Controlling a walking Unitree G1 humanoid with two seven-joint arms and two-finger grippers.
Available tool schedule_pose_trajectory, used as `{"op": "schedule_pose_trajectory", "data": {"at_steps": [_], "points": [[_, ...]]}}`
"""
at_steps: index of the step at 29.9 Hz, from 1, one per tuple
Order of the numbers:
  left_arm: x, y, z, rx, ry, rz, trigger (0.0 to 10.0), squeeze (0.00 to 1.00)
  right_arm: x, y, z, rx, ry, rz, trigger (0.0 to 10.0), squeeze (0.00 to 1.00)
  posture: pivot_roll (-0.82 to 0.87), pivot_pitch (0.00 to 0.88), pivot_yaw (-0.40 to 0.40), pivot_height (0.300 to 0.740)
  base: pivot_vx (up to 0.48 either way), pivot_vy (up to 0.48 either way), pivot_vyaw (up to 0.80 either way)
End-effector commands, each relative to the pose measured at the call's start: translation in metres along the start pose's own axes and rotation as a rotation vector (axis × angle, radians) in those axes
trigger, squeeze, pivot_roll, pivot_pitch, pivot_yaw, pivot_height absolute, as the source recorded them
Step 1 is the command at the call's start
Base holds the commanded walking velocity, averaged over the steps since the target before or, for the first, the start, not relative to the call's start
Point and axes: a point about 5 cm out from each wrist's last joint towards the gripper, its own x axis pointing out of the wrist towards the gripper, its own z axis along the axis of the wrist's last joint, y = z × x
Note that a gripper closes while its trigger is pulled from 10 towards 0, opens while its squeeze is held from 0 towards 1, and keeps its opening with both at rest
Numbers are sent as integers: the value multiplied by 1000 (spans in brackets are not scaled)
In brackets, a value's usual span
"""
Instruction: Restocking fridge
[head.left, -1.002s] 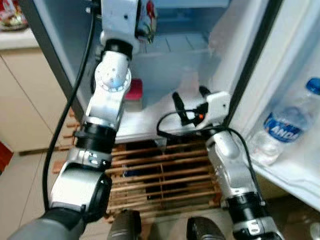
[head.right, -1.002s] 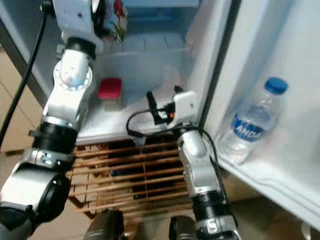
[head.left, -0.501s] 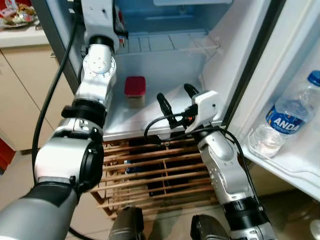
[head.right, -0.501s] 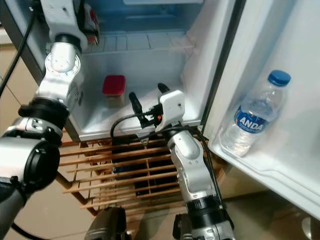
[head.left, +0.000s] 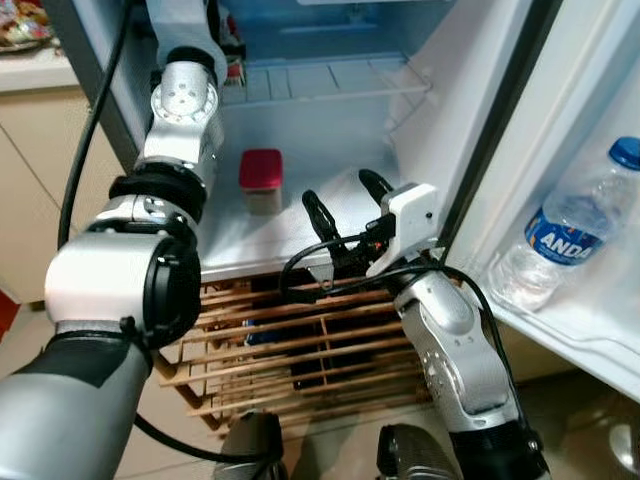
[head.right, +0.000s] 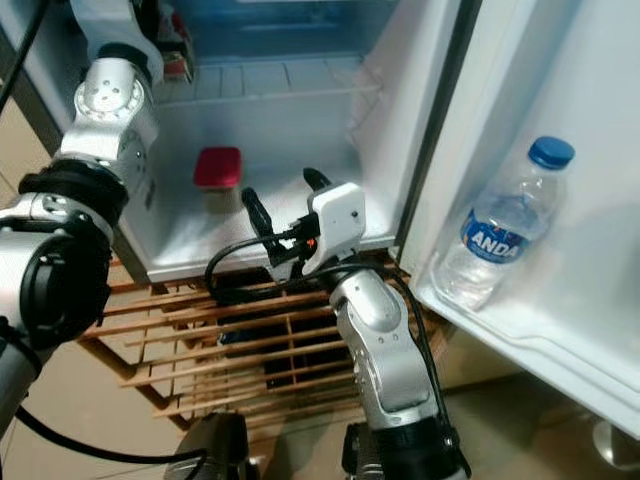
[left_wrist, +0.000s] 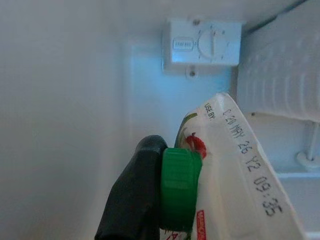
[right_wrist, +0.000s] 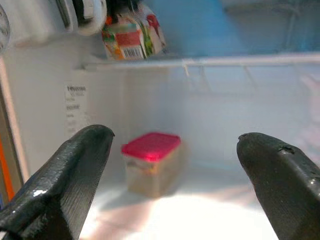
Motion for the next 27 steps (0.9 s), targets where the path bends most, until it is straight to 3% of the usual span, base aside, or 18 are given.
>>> {"op": "schedule_pose_trajectory", "data": {"at_steps": [1,7,12,16,22,27], "points": [[4,1,9,-12,-6,-7,10000,1000,-1,5,3,8,0,11,10000,0,-163,89,32,652,0,0,0],[9,-2,27,57,-73,-32,10000,1000,-4,6,4,17,10,-7,10000,0,-178,93,41,652,0,0,0],[12,0,38,62,-98,-10,10000,1000,-6,4,4,20,20,-19,10000,0,-173,93,41,652,0,0,0],[13,-3,51,128,-160,-17,10000,1000,-5,7,3,31,30,-12,10000,0,-170,86,43,652,0,0,0],[14,-3,51,112,-139,-14,10000,1000,-3,8,2,34,34,-6,10000,0,-162,79,43,652,0,0,0],[14,3,40,44,-79,8,10000,1000,-3,8,1,31,37,-2,10000,0,-161,77,45,652,0,0,0]]}}
